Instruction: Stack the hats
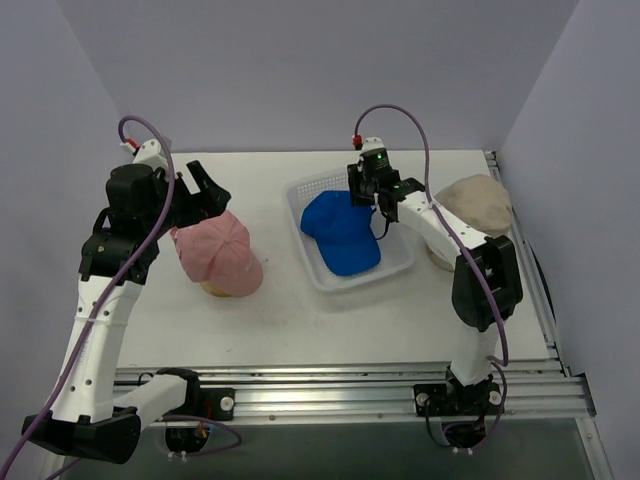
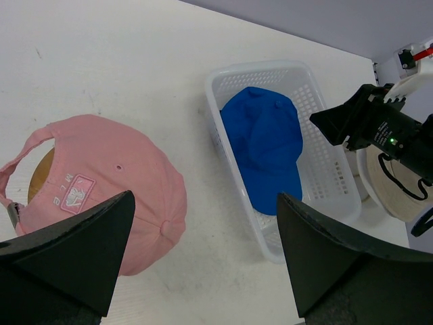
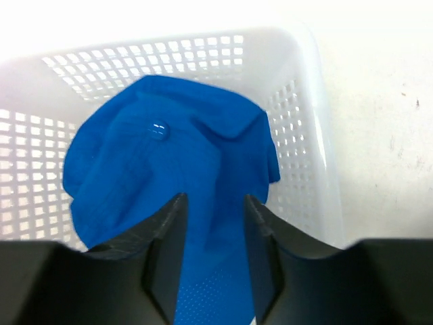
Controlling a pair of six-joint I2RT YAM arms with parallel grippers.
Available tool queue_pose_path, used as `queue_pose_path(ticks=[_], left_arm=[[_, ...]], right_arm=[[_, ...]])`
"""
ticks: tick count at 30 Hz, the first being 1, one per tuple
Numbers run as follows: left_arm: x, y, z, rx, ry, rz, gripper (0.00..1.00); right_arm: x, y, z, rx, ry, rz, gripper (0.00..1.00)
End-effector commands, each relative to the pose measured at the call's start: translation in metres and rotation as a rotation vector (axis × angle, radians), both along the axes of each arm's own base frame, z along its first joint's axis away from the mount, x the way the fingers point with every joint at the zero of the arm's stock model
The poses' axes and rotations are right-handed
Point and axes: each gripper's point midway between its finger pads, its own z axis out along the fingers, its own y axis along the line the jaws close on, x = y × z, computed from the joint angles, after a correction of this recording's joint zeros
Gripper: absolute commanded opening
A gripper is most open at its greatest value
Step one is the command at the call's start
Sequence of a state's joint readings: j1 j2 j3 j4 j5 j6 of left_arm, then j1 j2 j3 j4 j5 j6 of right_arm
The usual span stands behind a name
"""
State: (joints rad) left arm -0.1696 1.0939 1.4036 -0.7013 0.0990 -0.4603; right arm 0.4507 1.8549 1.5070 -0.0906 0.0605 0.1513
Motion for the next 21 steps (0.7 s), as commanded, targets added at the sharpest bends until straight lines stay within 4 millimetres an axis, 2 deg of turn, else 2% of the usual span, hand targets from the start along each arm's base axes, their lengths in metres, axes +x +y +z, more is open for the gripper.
queue_pose_path(ticks=[1,2,8,12,21], left_arm=[[-0.003,-0.006,0.024,-0.021,-0.075,-0.029,0.94],[-0.003,-0.007,0.024,-0.025,-0.075,-0.031,0.94],[-0.004,-0.009,0.021,-0.033,-0.078,-0.042,0.94],[-0.001,-0.010,0.016,-0.029,-0.065,-0.047,0.94],[0.001,-0.011,0.014,-0.030,-0.065,-0.050,0.94]], right_arm=[[0.009,0.029,0.037,0.072,-0.107,0.063,0.36],[0.015,0.036,0.043,0.092,-0.146,0.070,0.38],[0.026,0.053,0.019,0.057,-0.122,0.075,0.44],[0.028,0.053,-0.004,0.034,-0.085,0.064,0.44],[0.037,0.053,-0.025,0.002,-0.071,0.032,0.40]])
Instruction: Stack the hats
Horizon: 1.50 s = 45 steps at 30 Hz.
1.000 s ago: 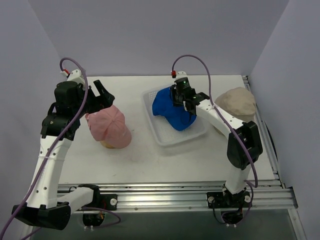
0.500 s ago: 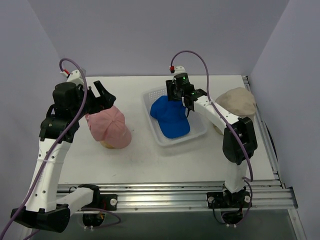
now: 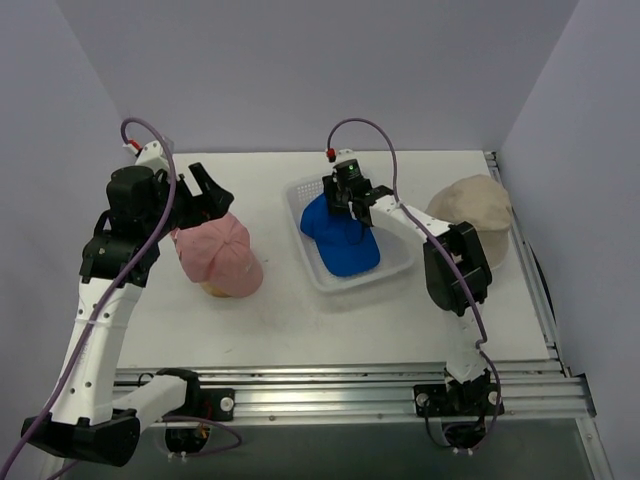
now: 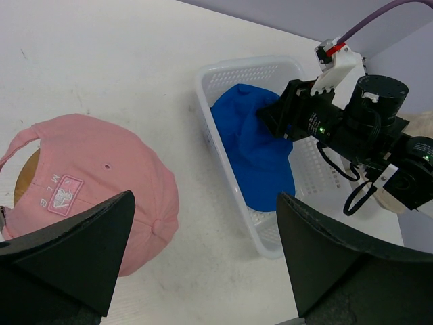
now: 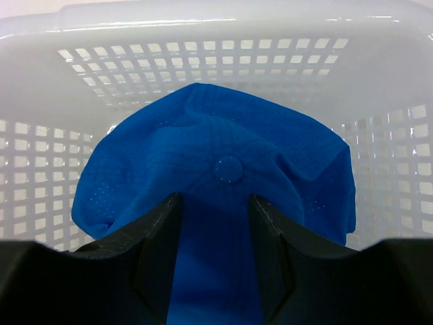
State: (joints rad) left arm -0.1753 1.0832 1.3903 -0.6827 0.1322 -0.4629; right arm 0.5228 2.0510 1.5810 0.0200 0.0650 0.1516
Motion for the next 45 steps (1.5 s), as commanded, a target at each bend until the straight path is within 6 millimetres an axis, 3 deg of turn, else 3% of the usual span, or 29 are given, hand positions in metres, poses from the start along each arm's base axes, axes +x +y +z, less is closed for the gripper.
queue_pose_path(ticks=[1,14,24,33,38,42,45], left_arm=[[0.004,-0.004,0.011,-0.013,-0.050,-0.014,0.94],[0.009,-0.005,0.008,-0.018,-0.047,-0.012,0.94],[0.010,-0.006,0.010,-0.032,-0.053,-0.009,0.94],[0.009,-0.007,0.009,-0.038,-0.053,-0.007,0.94],[0.008,-0.008,0.010,-0.041,-0.054,-0.010,0.94],[0.008,-0.009,0.010,-0.046,-0.058,-0.015,0.94],[0.008,-0.011,0.010,-0.049,-0.059,-0.016,0.94]], right_arm=[[0.020,0.000,0.027,0.010,-0.086,-0.042,0.39],[0.035,0.006,0.019,-0.008,-0.101,-0.073,0.37],[0.031,0.004,0.012,-0.043,-0.079,-0.100,0.31],[0.023,0.003,0.009,-0.037,-0.047,-0.093,0.08],[0.018,0.002,0.026,-0.026,-0.065,-0.083,0.00],[0.011,-0.002,0.043,-0.016,-0.087,-0.079,0.00],[0.003,-0.005,0.046,-0.013,-0.079,-0.079,0.13]])
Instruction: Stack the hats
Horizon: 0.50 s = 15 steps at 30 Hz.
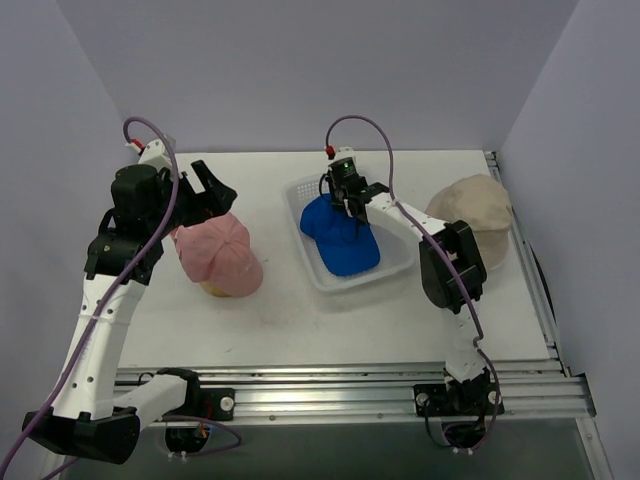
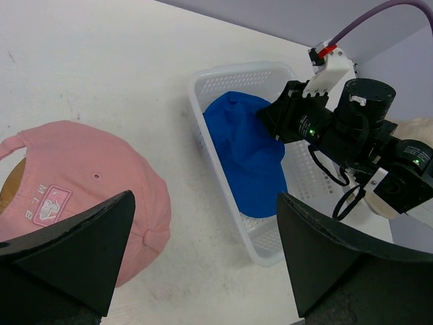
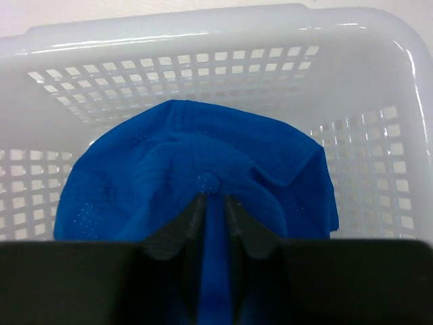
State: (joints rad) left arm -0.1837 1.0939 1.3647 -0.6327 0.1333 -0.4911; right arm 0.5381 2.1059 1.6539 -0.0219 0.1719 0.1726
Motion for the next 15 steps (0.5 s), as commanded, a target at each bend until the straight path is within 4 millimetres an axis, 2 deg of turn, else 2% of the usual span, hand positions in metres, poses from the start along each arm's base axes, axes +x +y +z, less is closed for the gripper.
queue_pose_path(ticks=[1,4,7,10,15], left_arm=[[0.001,-0.005,0.013,-0.023,-0.052,-0.017,0.94],[0.000,-0.006,0.011,-0.020,-0.051,-0.019,0.94],[0.000,-0.006,0.011,-0.020,-0.050,-0.019,0.94],[0.000,-0.007,0.010,-0.022,-0.047,-0.021,0.94],[0.001,-0.008,0.009,-0.027,-0.047,-0.023,0.94]], right_arm=[[-0.011,-0.003,0.051,0.042,-0.063,0.006,0.22],[-0.023,-0.004,0.040,0.047,-0.019,0.020,0.31],[-0.034,-0.005,0.019,0.030,0.045,0.035,0.36],[-0.041,-0.009,-0.001,0.006,0.093,0.033,0.38],[-0.043,-0.006,-0.022,-0.015,0.144,0.057,0.38]])
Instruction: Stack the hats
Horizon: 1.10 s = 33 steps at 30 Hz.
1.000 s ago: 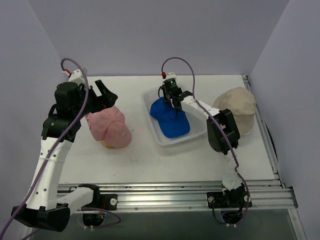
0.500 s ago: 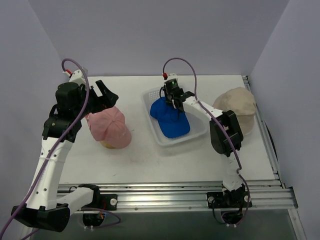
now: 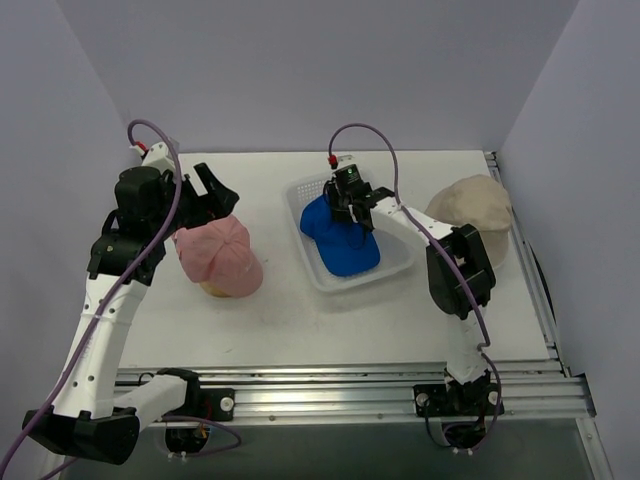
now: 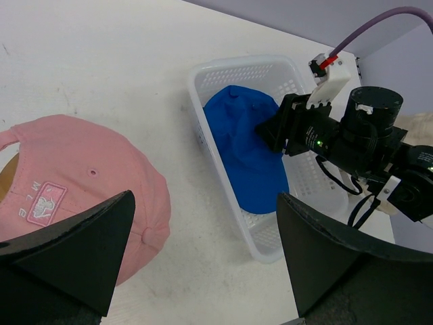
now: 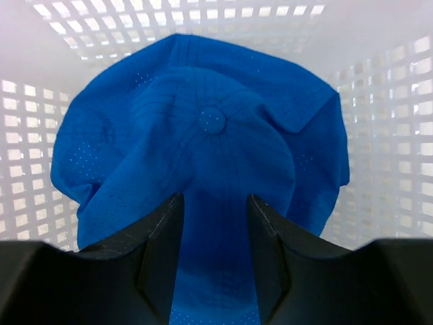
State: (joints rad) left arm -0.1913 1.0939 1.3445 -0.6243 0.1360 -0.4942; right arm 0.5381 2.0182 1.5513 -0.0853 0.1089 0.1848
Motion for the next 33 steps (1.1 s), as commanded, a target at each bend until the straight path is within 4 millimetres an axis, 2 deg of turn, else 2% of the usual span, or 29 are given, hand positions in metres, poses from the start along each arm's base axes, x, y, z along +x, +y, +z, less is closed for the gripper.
queue_pose_path(ticks=[1,6,7,11,16,17,18,20,21,22,24,25,26,28,30,33], left_arm=[[0.001,-0.005,0.015,-0.026,-0.057,-0.015,0.94],[0.000,-0.005,0.015,-0.024,-0.056,-0.014,0.94],[0.000,-0.005,0.017,-0.024,-0.059,-0.014,0.94],[-0.002,-0.004,0.018,-0.024,-0.057,-0.009,0.94],[-0.005,-0.003,0.020,-0.025,-0.063,-0.006,0.94],[-0.006,-0.003,0.021,-0.025,-0.063,-0.006,0.94],[-0.006,-0.003,0.021,-0.025,-0.061,-0.006,0.94],[-0.007,-0.003,0.023,-0.025,-0.064,-0.006,0.94],[-0.008,-0.003,0.023,-0.025,-0.066,-0.006,0.94],[-0.008,-0.003,0.024,-0.027,-0.067,-0.005,0.94],[-0.008,-0.003,0.026,-0.032,-0.070,-0.007,0.94],[-0.009,-0.003,0.027,-0.034,-0.074,-0.007,0.94],[-0.009,-0.003,0.027,-0.036,-0.077,-0.006,0.94],[-0.008,-0.005,0.028,-0.044,-0.079,-0.012,0.94],[-0.007,-0.007,0.027,-0.051,-0.077,-0.014,0.94],[-0.006,-0.010,0.026,-0.056,-0.075,-0.023,0.94]], right_arm=[[-0.004,0.005,-0.018,-0.023,0.054,0.023,0.37],[0.002,0.011,-0.020,-0.012,0.056,0.047,0.29],[0.003,0.012,-0.026,-0.014,0.069,0.050,0.27],[0.006,0.015,-0.033,-0.025,0.092,0.060,0.24],[0.009,0.015,-0.039,-0.033,0.088,0.064,0.02],[0.010,0.014,-0.038,-0.041,0.084,0.060,0.00],[0.012,0.010,-0.035,-0.051,0.077,0.049,0.00],[0.017,0.003,-0.011,-0.057,0.010,0.011,0.00],[0.015,-0.001,-0.006,-0.061,-0.001,0.007,0.00],[0.015,-0.005,0.025,-0.037,-0.063,-0.007,0.00],[0.015,-0.009,0.057,0.003,-0.138,-0.020,0.00],[0.007,-0.013,0.079,0.029,-0.177,-0.021,0.00],[0.005,-0.014,0.087,0.052,-0.190,-0.011,0.00],[-0.001,-0.017,0.095,0.063,-0.194,-0.012,0.00],[-0.005,-0.021,0.089,0.056,-0.178,-0.026,0.00],[-0.014,-0.020,0.065,0.064,-0.102,-0.001,0.02]])
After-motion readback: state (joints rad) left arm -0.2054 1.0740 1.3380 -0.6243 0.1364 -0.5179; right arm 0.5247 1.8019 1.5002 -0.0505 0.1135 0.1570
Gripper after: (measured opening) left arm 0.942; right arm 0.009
